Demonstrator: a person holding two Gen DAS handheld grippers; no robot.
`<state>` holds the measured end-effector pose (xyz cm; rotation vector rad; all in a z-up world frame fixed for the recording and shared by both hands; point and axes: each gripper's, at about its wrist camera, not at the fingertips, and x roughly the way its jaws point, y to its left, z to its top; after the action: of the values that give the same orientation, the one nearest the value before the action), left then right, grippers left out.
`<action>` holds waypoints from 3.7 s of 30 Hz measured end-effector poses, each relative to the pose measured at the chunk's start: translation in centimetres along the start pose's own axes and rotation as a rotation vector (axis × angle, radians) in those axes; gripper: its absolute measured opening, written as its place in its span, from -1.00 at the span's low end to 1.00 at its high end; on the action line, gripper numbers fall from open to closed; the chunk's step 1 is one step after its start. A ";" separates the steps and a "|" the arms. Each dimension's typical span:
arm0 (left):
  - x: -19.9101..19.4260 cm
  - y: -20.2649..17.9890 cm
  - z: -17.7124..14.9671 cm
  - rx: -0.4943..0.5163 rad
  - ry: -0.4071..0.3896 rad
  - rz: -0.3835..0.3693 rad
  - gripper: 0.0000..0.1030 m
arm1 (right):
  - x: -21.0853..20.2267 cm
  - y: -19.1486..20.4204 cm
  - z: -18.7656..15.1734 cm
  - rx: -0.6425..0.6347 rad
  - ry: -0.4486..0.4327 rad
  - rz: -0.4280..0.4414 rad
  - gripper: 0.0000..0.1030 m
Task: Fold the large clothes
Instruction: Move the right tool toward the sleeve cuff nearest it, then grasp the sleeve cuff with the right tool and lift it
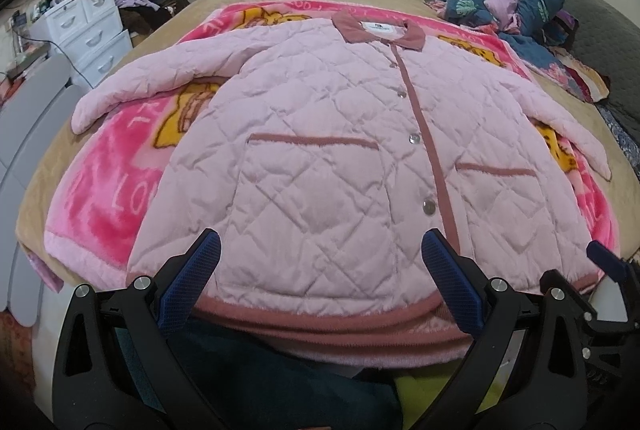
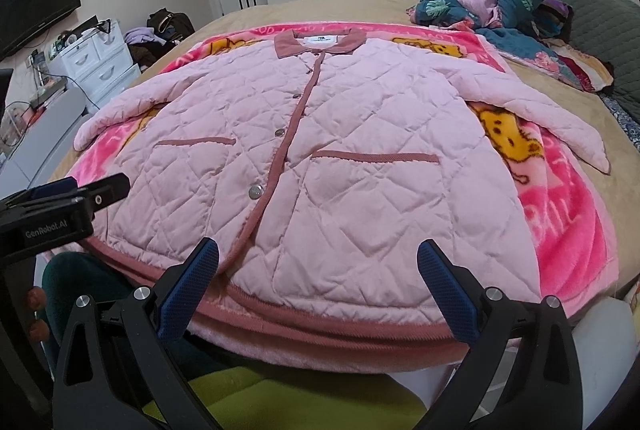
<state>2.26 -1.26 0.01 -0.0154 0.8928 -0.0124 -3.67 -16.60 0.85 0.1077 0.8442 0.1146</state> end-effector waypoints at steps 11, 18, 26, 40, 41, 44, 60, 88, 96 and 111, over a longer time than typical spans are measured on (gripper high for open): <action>2.2 0.2 4.5 -0.036 0.006 -0.019 0.83 | 3.3 -0.8 5.3 -0.006 0.016 0.036 0.92; 3.6 -0.1 8.0 -0.048 0.006 -0.030 0.83 | 5.3 -1.1 9.1 -0.007 0.004 0.082 0.92; 5.8 -1.1 11.9 -0.058 0.022 -0.059 0.83 | 7.5 -2.6 13.2 0.023 0.005 0.119 0.92; 11.0 -5.0 18.0 -0.025 0.049 -0.106 0.83 | 11.3 -10.9 18.7 0.155 -0.027 0.028 0.92; 11.3 -5.4 18.5 -0.020 0.048 -0.104 0.83 | 11.6 -11.7 19.1 0.170 -0.031 0.014 0.92; 12.3 -6.6 19.9 -0.009 0.043 -0.092 0.83 | 12.1 -14.0 19.8 0.204 -0.040 -0.016 0.92; 17.3 -13.3 23.2 0.054 0.066 -0.100 0.83 | 14.5 -27.9 18.7 0.475 -0.020 -0.192 0.92; 22.8 -16.5 21.5 0.125 0.116 -0.122 0.83 | 16.5 -46.4 11.6 1.035 -0.044 -0.308 0.92; 23.0 -13.8 22.8 0.069 0.125 -0.109 0.83 | 16.9 -51.4 9.3 1.198 -0.164 -0.294 0.82; 19.3 -8.3 26.0 0.026 0.104 -0.066 0.83 | 11.5 -50.2 15.8 1.030 -0.319 -0.215 -0.63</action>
<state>34.58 -9.63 1.45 -0.0196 0.9958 -0.0871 18.73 -65.31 -4.24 0.9718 0.5194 -0.5409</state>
